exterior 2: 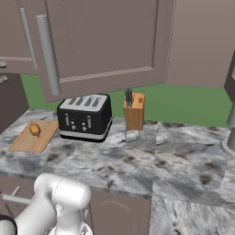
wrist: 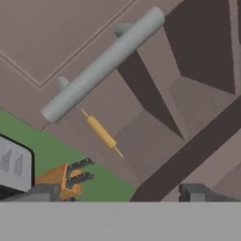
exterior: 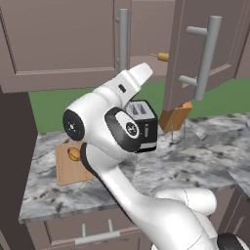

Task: Open the cabinet, retrieve the rolling pin, and place it next to the meat on the cutting board to prepare for tenderizing.

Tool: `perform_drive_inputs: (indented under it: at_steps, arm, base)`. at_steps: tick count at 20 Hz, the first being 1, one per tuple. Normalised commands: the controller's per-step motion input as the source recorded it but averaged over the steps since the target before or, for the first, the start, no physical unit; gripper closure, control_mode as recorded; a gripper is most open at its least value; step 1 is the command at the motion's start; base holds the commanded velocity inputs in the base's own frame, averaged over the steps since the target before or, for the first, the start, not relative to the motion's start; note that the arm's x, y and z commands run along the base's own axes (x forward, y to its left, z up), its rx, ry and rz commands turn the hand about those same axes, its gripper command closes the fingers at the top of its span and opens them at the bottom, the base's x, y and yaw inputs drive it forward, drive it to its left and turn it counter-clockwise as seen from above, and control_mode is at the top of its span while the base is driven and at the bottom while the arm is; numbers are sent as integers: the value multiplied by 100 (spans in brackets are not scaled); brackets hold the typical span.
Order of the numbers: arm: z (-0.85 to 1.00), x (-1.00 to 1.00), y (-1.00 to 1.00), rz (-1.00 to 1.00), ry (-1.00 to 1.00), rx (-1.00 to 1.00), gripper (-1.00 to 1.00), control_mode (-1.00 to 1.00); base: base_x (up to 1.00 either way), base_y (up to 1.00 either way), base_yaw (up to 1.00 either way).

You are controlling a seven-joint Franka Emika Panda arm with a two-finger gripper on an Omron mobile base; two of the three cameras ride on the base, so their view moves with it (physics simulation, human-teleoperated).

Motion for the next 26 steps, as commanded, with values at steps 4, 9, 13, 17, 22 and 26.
perform_drive_inputs:
  at_steps: [4,9,13,17,22,26]
  arm:
    - [-22,56,-22,-6,16,0,-100,-100]
    - [-23,45,-34,-1,10,0,-100,-100]
    - [-23,38,-31,0,7,0,-100,-100]
    - [-22,25,-31,-1,5,0,-100,-100]
    - [-19,15,-29,-2,5,0,-100,-100]
    - [-15,0,-32,-2,4,0,-100,-100]
  base:
    - [0,0,0]
    - [0,0,0]
    - [0,0,0]
    - [0,0,0]
    - [0,0,0]
    - [0,0,0]
